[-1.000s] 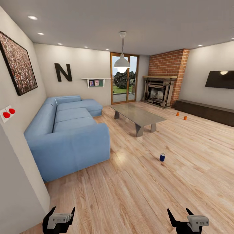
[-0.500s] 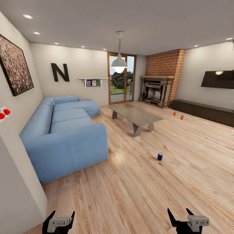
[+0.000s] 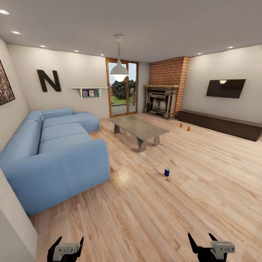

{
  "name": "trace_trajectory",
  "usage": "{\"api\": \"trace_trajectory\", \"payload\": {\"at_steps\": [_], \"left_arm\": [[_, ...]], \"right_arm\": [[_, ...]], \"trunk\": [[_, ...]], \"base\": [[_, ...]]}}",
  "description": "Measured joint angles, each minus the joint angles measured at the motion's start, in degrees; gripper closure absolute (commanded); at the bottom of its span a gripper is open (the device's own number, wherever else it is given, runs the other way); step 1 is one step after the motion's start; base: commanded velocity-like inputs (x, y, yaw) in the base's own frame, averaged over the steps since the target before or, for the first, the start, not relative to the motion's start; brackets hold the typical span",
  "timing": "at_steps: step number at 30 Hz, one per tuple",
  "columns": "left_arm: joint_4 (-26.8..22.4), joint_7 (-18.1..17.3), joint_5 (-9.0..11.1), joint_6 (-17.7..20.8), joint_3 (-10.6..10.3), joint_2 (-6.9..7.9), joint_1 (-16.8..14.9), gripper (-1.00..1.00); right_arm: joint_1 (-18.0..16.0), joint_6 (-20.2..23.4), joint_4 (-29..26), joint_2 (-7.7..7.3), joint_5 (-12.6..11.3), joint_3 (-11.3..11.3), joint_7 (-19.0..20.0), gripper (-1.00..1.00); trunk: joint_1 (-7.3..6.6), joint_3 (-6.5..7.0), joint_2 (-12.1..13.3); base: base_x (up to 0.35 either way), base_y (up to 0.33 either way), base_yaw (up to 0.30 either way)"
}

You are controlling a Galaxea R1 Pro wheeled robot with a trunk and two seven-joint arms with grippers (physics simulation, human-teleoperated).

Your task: Put the three can of soda from the living room inside the tash can in the kitchen.

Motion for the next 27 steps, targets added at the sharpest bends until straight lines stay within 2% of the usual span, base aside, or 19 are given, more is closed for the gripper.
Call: {"api": "trace_trajectory", "payload": {"at_steps": [27], "left_arm": [[0.1, 0.0, 0.0, 0.0, 0.0, 0.0, 0.0, -1.0]], "right_arm": [[0.0, -0.4, 0.0, 0.02, -0.2, -0.1, 0.1, -1.0]], "trunk": [[0.0, 0.0, 0.0]], "base": [[0.0, 0.0, -0.252]]}}
